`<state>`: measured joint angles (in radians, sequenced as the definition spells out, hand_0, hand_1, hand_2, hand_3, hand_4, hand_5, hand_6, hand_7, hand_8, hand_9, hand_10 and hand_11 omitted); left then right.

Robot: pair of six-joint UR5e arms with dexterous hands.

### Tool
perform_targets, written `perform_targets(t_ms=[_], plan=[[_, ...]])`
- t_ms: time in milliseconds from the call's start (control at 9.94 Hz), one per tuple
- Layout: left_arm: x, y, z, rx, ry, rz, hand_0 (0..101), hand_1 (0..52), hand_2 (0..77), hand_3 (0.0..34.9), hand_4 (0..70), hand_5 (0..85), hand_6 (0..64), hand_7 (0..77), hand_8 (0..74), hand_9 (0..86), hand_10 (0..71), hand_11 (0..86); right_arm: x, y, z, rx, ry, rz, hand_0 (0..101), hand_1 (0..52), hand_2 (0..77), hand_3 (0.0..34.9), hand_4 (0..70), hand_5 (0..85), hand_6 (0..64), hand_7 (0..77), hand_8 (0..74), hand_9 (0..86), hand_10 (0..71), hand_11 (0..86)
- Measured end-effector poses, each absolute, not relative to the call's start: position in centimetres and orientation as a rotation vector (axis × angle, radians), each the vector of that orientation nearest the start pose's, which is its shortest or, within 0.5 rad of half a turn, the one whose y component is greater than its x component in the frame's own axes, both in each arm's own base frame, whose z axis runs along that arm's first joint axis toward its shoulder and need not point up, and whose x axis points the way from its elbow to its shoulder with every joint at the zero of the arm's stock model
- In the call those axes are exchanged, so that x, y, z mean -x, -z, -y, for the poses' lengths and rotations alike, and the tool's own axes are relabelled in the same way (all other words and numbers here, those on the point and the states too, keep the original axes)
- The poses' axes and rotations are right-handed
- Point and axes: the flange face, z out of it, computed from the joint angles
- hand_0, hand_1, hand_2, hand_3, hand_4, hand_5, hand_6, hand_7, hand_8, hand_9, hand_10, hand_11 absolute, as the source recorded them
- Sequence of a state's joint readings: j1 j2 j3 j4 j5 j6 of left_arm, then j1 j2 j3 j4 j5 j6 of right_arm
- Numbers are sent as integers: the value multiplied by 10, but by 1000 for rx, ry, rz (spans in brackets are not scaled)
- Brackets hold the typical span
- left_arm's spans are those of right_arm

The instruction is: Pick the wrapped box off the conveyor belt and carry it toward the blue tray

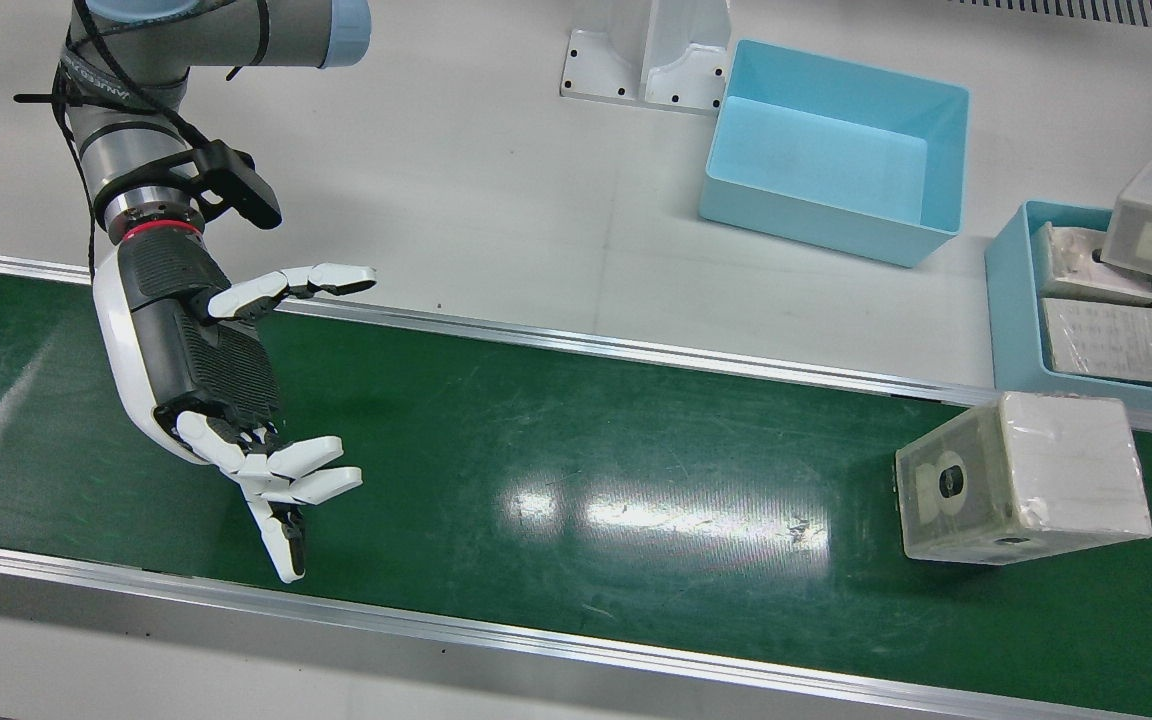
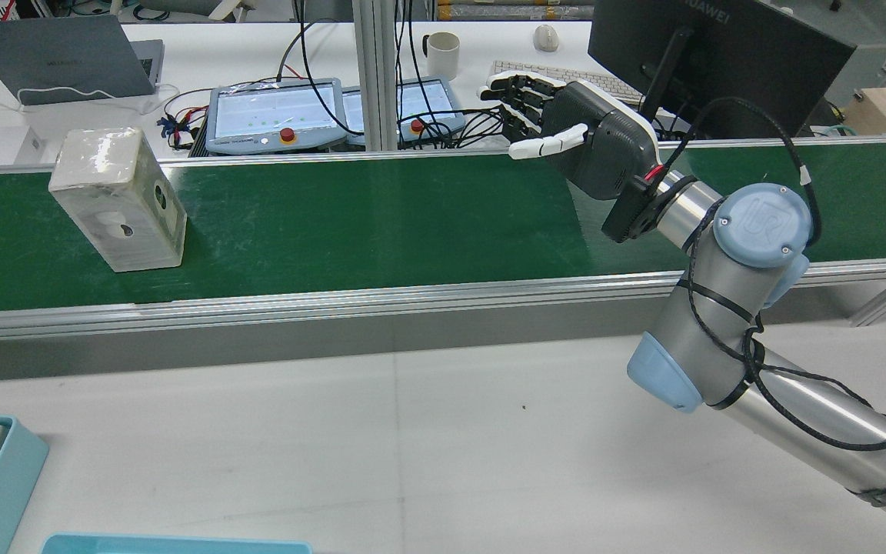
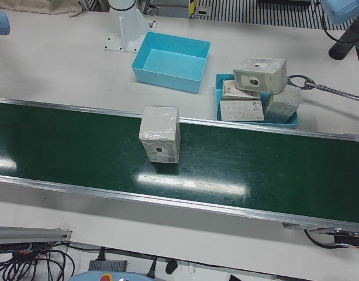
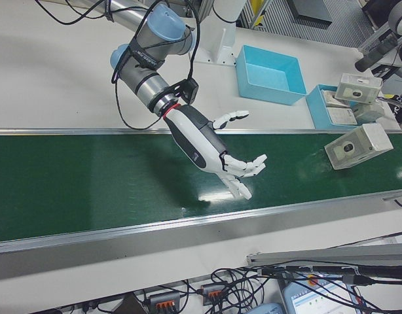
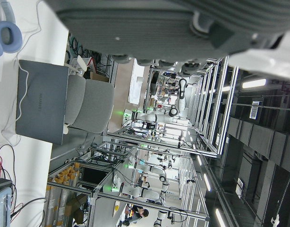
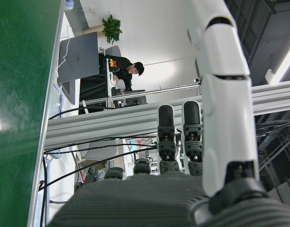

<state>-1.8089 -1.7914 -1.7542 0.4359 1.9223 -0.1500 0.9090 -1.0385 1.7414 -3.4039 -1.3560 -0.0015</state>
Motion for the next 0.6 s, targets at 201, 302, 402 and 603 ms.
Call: perform_targets(t_ms=[201,302,402,603], plan=[[225,-526,505,303,2279,-2191,0,0,5,0,0,11,0,5,5,0,5,0,275,-324,604,-725,1774,-2707,511,169,142,43,235,300,120,295,11,60,0,16],[225,-526,505,303,2279,-2191,0,0,5,0,0,11,0,5,5,0,5,0,274,-324,604,-726,1774,-2707,510,169,142,44,235,300,120,295,11,60,0,16],[225,-526,505,303,2279,-2191,0,0,11,0,0,11,0,5,5,0,5,0,274,-325,604,-726,1777,-2705,510,169,142,44,235,300,120,295,11,60,0,16],[225,-526,505,303,2279,-2191,0,0,5,0,0,11,0,5,5,0,5,0,274,-328,604,-726,1781,-2702,509,169,142,56,235,284,120,295,11,60,0,16]])
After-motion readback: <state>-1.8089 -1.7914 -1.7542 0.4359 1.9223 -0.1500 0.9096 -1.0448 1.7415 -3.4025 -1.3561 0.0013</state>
